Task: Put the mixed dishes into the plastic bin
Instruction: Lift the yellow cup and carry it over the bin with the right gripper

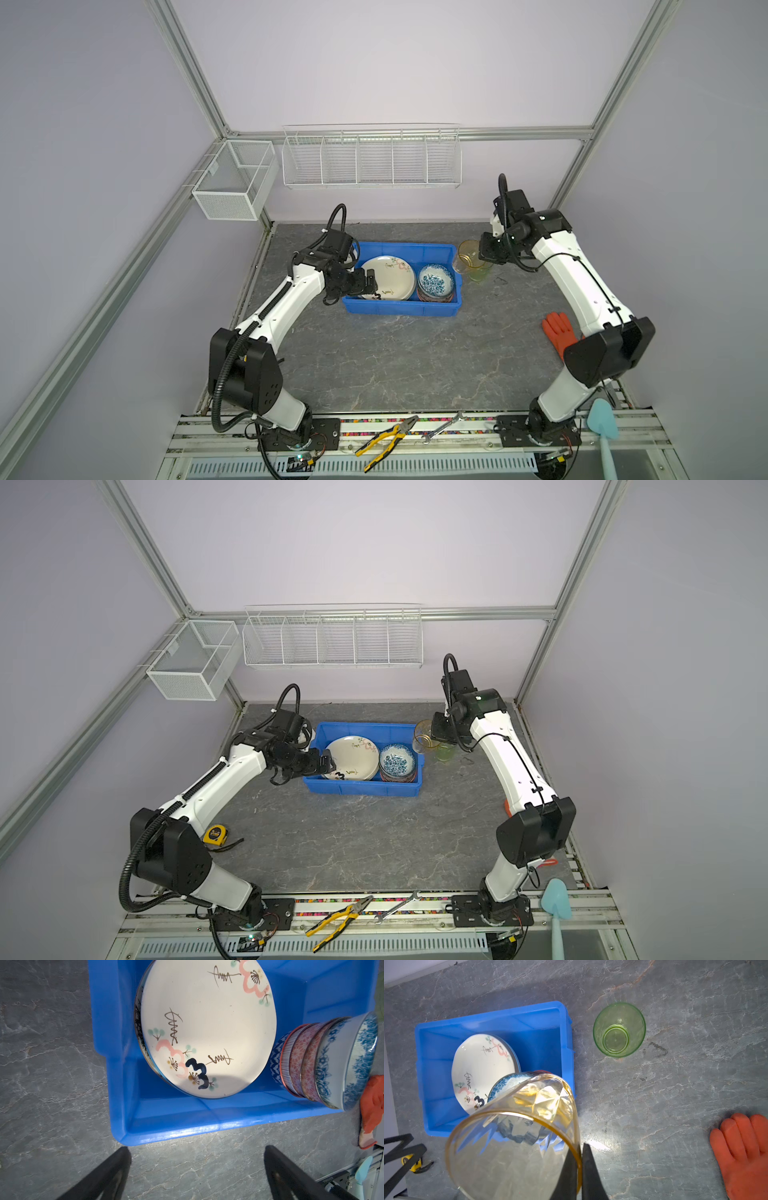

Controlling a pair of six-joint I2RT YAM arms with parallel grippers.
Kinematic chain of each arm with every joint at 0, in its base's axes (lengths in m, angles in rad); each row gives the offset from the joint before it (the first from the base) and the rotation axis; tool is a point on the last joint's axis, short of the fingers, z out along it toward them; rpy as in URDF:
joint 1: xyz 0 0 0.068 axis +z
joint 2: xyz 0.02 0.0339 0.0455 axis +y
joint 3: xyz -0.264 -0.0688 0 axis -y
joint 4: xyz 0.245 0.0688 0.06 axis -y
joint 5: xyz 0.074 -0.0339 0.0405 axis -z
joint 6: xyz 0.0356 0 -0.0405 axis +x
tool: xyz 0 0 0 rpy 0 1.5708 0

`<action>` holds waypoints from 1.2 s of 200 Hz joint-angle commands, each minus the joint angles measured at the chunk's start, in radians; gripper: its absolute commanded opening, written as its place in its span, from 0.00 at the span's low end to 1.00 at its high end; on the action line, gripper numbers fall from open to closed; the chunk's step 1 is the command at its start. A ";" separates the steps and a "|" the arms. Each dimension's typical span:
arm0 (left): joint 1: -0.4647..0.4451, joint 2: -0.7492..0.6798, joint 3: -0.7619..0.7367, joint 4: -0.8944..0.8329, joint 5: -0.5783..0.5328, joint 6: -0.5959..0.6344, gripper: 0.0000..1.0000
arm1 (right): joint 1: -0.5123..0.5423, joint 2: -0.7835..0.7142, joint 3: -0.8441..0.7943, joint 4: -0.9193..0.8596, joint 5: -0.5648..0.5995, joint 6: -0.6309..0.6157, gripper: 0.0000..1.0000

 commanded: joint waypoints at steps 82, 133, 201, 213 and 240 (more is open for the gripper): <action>0.015 -0.125 -0.073 -0.036 -0.047 -0.034 1.00 | 0.029 0.406 0.461 -0.059 0.019 -0.012 0.06; 0.042 -0.237 -0.149 -0.058 -0.105 -0.064 1.00 | 0.033 0.507 0.519 -0.059 0.016 -0.022 0.06; 0.053 -0.355 -0.200 -0.063 -0.141 -0.072 1.00 | 0.052 0.535 0.463 -0.035 0.014 -0.033 0.07; 0.056 -0.370 -0.204 -0.071 -0.143 -0.074 1.00 | 0.056 0.545 0.463 -0.036 0.012 -0.035 0.07; 0.055 -0.409 -0.226 -0.083 -0.152 -0.079 1.00 | 0.068 0.558 0.457 -0.034 0.013 -0.036 0.06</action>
